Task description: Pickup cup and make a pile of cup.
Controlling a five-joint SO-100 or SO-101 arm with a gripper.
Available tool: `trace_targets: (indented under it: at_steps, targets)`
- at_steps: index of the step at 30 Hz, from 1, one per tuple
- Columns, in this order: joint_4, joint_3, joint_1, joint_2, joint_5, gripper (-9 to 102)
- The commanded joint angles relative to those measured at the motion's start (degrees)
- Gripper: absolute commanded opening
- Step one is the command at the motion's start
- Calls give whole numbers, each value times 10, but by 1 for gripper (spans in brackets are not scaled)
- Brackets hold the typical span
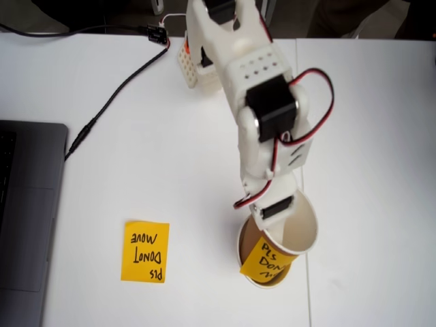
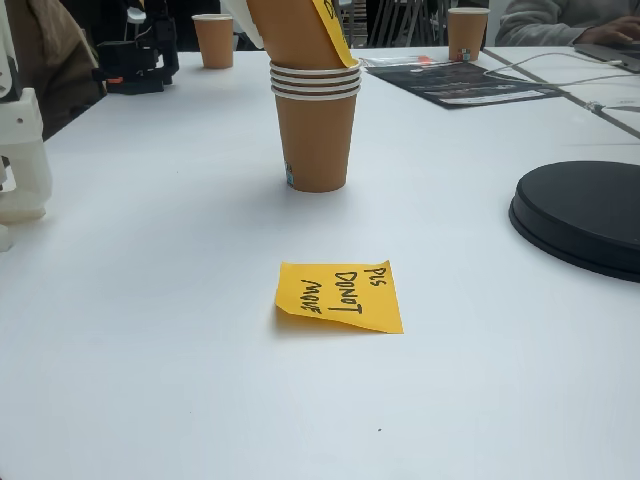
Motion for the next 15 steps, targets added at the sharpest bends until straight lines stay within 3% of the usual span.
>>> trace_targets:
  at_steps: [1,10,15]
  targets:
    - [10,-14,4,11,6,14]
    - [7,-14,4,13,6,-6]
    - [7,-14,4,13,6,-7]
